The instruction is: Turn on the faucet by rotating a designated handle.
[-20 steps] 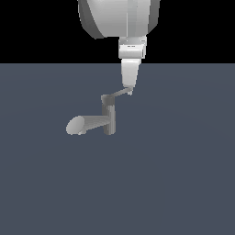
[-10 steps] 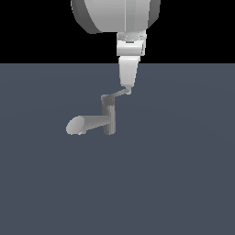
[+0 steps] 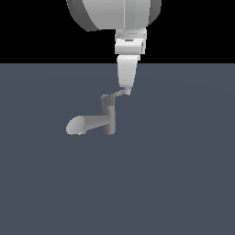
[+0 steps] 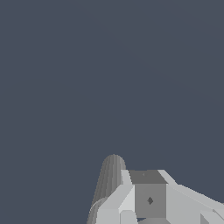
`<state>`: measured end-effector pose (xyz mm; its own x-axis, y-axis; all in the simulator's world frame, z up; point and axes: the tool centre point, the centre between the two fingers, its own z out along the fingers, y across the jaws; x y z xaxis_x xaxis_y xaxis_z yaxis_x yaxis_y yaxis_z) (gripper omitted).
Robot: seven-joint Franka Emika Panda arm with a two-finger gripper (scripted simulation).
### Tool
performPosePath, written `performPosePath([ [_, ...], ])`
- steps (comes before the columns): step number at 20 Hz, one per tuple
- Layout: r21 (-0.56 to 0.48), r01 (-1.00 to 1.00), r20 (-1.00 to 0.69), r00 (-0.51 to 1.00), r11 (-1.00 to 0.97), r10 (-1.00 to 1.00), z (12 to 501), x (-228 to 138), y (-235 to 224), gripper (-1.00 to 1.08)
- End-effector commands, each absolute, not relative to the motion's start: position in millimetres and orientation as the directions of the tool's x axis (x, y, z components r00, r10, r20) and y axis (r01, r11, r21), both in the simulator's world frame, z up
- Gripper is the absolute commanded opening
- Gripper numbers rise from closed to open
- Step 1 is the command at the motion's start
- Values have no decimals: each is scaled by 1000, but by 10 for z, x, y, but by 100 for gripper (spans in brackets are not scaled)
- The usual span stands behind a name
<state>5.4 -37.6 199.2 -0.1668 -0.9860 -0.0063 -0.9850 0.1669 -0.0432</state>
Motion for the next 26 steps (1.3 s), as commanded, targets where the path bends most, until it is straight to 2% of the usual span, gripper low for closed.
performPosePath([
  [1,-21,-988,-6,-151,151,-989,1905,-62,-213,-100],
  [14,-2,-988,0,-157,157,-988,1826,-432,62,-100],
  [16,-37,-984,-11,-174,174,-985,1974,-302,-46,-100],
  [26,-8,-987,-2,-162,162,-987,1855,-372,610,-100],
])
